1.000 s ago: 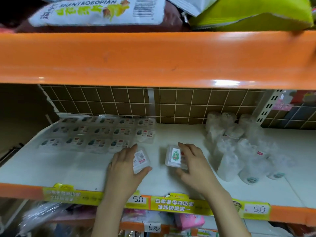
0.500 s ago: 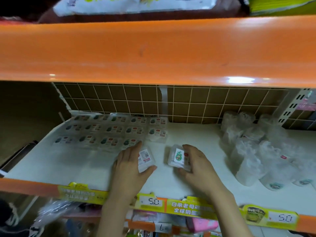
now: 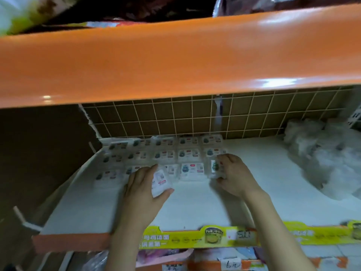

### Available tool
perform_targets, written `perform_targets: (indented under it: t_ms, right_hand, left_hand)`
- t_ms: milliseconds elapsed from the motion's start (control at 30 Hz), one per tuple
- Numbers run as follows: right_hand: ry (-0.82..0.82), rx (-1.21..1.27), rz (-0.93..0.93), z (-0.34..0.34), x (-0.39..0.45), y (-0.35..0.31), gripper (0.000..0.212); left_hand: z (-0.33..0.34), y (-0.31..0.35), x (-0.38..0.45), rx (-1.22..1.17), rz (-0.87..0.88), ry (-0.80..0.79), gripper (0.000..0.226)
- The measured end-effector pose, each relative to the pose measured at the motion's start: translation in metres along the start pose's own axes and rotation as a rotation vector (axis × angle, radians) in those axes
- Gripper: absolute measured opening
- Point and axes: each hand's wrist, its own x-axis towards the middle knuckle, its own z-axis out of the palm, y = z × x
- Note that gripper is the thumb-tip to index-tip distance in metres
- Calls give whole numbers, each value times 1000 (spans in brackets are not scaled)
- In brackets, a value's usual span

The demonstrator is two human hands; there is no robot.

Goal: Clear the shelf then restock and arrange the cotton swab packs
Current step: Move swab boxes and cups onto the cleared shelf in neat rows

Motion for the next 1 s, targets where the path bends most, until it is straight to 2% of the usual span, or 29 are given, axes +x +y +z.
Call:
perform_targets:
  t_ms: [300,400,467,567,733,867,1000]
  right_hand:
    - [-43,-90,37,6,-3,-19,68]
    - [-9,-60,44,18,-7,-32,68]
    - [73,-21,22,30,-10,-45,62]
    - [140,-14,-19,45,-11,-70,56]
    - [153,-99,-74,64,-7,-104,59]
    - [180,-39,-97,76,5,-127,58]
    - [141,43,-90,88,15,-147,70]
  left_hand:
    - [2,-17,7,-82,91,-85,73]
    - [5,-22,6,-105,139,-80,68]
    - [5,-25,6,-118,148,-78,66]
    - [1,-31,4,-122,121,-94,68]
    - [-13,-58,-4,-78,65,-85,69]
    - [-32,-84,-11,-56,-40,-63,70]
    - [-43,-111,-17,36,-58,-27,63]
